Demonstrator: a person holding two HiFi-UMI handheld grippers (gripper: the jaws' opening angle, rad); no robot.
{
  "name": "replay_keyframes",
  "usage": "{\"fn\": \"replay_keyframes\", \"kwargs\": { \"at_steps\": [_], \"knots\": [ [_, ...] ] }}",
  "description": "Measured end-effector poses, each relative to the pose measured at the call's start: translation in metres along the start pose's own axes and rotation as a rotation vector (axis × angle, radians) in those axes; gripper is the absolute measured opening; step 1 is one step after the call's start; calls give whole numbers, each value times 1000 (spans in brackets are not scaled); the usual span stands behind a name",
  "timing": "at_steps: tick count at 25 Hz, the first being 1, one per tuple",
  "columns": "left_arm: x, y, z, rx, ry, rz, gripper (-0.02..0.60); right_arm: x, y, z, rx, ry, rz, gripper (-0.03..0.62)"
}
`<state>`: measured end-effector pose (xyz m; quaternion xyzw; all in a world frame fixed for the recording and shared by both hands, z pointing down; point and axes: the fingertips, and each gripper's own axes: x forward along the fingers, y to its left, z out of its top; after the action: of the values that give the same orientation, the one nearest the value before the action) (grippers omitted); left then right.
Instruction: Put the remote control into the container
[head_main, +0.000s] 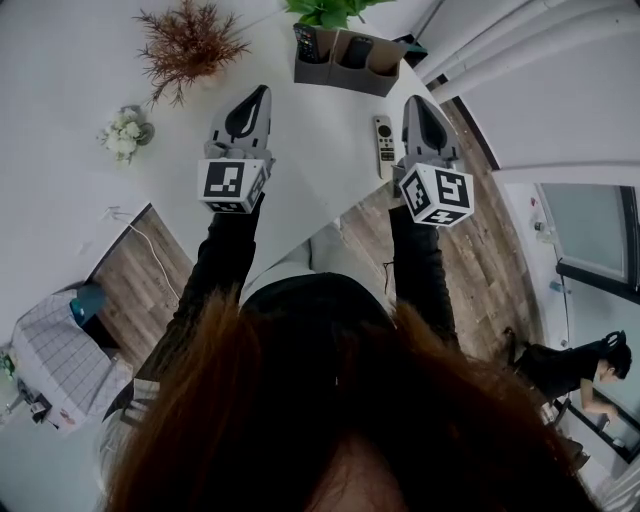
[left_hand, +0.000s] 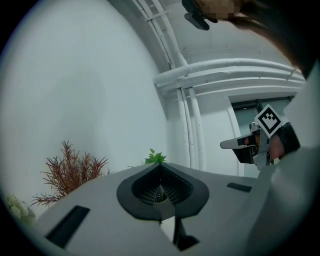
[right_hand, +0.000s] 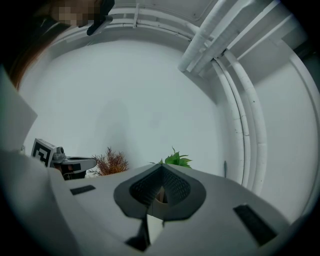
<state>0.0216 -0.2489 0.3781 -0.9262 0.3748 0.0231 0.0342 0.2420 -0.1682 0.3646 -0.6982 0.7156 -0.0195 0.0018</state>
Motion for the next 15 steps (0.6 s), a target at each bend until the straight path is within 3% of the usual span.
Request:
{"fn": "replay_keyframes", "kwargs": {
  "at_steps": [8, 15],
  "knots": [
    [4, -8, -2, -11, 1, -27, 9, -10, -5, -7, 9, 8, -30, 18],
    [13, -17, -11, -13, 18, -44, 9, -14, -25, -36, 35, 83, -86, 19]
  ]
}}
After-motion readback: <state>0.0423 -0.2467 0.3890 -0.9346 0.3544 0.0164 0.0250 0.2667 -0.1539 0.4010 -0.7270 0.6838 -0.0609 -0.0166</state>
